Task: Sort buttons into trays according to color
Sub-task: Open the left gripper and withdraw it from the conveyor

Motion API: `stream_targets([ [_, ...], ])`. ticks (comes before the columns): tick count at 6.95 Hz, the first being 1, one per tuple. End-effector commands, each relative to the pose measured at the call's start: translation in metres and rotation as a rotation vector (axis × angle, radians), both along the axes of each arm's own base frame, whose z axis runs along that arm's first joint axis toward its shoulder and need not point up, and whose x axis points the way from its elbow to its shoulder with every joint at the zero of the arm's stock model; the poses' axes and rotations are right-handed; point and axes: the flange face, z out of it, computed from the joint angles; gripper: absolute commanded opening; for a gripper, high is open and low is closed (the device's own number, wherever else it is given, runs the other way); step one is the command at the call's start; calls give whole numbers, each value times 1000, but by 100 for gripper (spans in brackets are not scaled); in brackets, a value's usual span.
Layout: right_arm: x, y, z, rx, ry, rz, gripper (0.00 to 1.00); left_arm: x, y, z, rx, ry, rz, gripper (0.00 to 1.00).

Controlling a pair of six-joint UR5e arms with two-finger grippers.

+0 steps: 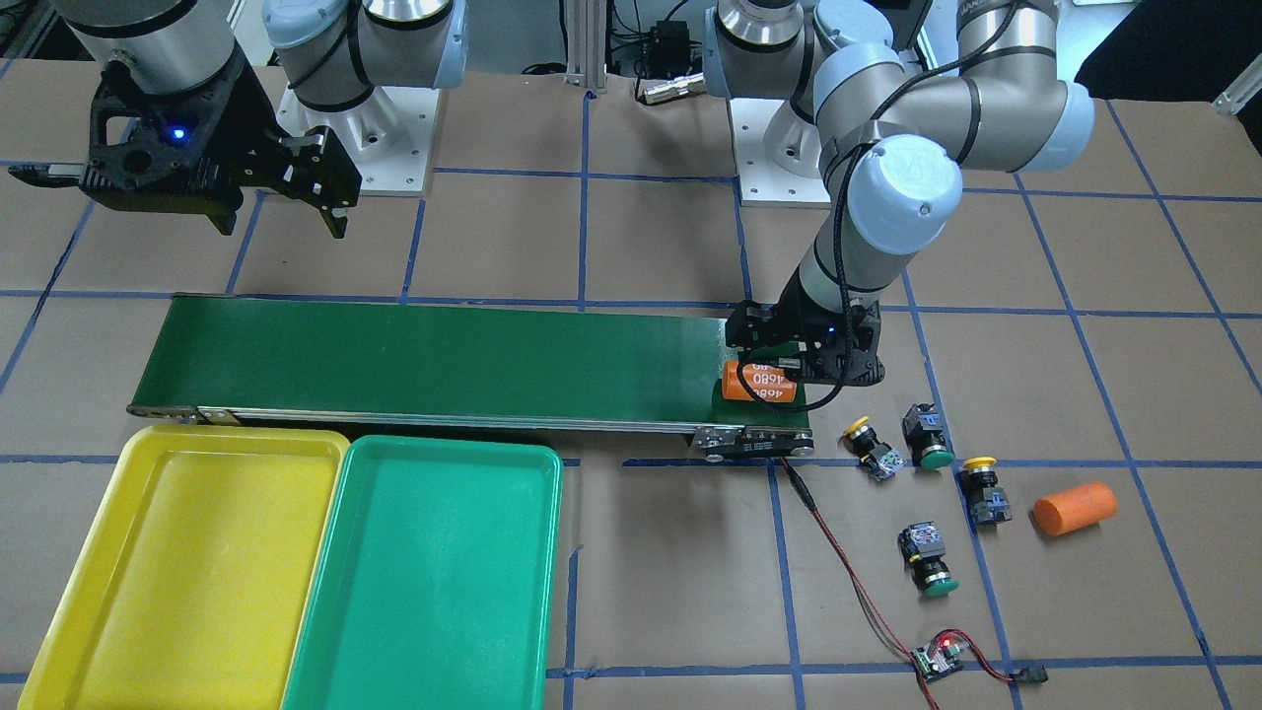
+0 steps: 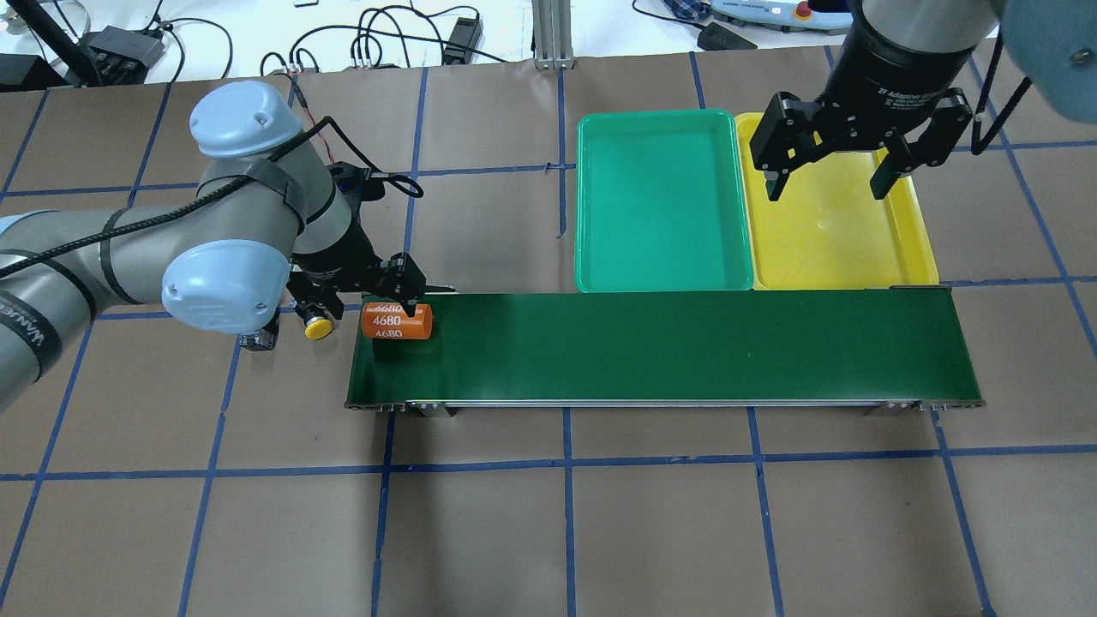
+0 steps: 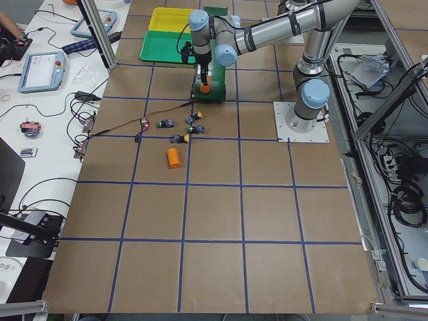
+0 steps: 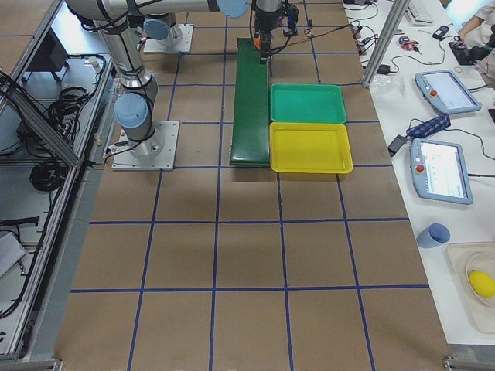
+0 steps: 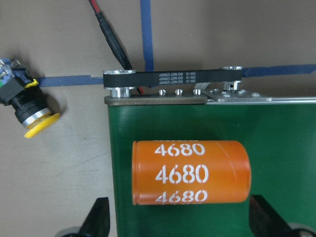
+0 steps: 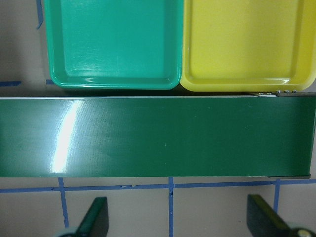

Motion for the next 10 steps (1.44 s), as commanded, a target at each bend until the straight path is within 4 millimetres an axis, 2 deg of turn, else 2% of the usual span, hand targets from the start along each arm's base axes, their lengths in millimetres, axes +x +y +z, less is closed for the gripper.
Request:
stream_targets([
  [1,0,0,-1,1,0,0,100,38,-18,75,-16,-9,53,100],
  [2,0,0,0,0,0,0,100,100,-41,72,-15,-29,130,100],
  [3,0,0,0,0,0,0,100,152,-53,63,-16,-29,123,100],
  [4,0,0,-1,1,0,0,100,193,-70,41,-66,-42,140,100],
  [5,0,0,0,0,0,0,100,249,-83,16,-104,-54,177,100],
  [6,0,0,-1,1,0,0,100,288,-95,-1,-155,-71,176,100],
  [9,-1,0,-1,1,0,-2,100,314,-123,-63,-174,-88,121,100],
  [10,0,0,-1,1,0,0,100,330,-128,-82,-151,-79,138,100],
])
